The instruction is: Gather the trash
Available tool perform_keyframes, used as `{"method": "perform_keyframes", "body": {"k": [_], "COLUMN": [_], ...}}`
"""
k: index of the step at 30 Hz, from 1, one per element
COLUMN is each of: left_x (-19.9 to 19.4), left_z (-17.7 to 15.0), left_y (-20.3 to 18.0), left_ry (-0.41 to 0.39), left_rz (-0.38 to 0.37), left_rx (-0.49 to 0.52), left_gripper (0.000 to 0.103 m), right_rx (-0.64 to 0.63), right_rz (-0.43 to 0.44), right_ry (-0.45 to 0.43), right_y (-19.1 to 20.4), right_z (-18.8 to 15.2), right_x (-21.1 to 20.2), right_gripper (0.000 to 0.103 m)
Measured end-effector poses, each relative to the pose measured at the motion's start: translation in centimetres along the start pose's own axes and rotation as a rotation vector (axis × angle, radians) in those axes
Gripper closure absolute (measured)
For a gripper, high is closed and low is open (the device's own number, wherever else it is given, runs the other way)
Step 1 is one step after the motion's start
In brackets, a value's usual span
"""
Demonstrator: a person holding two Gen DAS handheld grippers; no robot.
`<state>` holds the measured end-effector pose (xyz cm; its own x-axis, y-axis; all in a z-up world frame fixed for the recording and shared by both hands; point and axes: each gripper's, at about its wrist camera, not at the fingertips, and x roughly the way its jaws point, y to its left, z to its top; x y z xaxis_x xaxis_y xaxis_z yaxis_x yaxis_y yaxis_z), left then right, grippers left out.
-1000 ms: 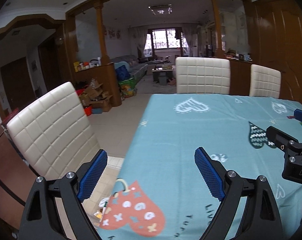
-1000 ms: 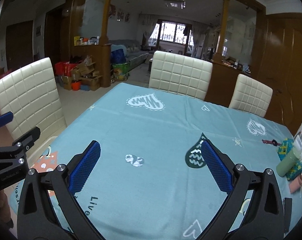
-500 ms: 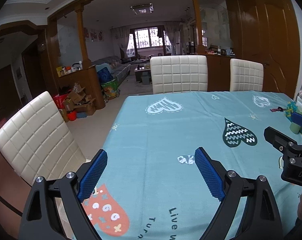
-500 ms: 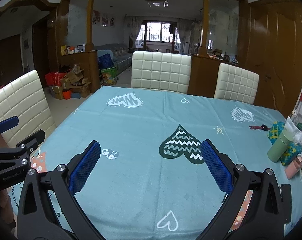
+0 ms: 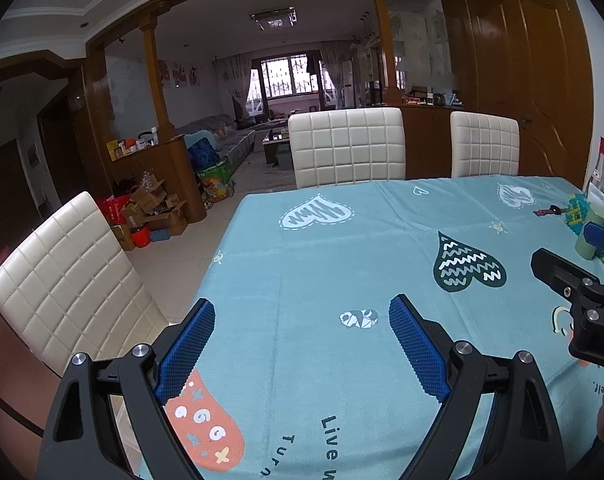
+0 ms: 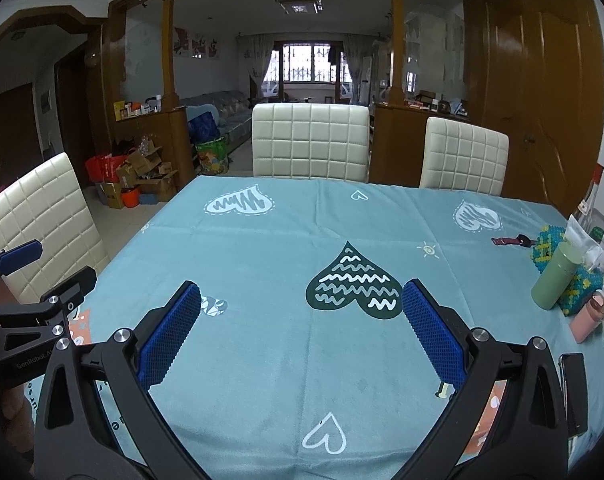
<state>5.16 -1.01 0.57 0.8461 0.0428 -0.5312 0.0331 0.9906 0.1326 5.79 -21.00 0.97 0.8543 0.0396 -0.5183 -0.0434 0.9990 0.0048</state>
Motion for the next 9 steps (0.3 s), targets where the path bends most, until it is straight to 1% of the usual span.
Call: {"method": "perform_keyframes", "body": {"k": [9], "left_x": [-0.29], "left_z": [-0.04], "left_y": [-0.03], "left_ry": [-0.007], "left_rz": [0.012], "left_rx": [0.013], "left_gripper": [0.016], "right_rx": [-0.001], "right_rz": [0.004], "right_ry": [0.005], "right_y": [0.01], "right_z": [-0.14], "right_x": [0.11], "right_gripper": [0.004]}}
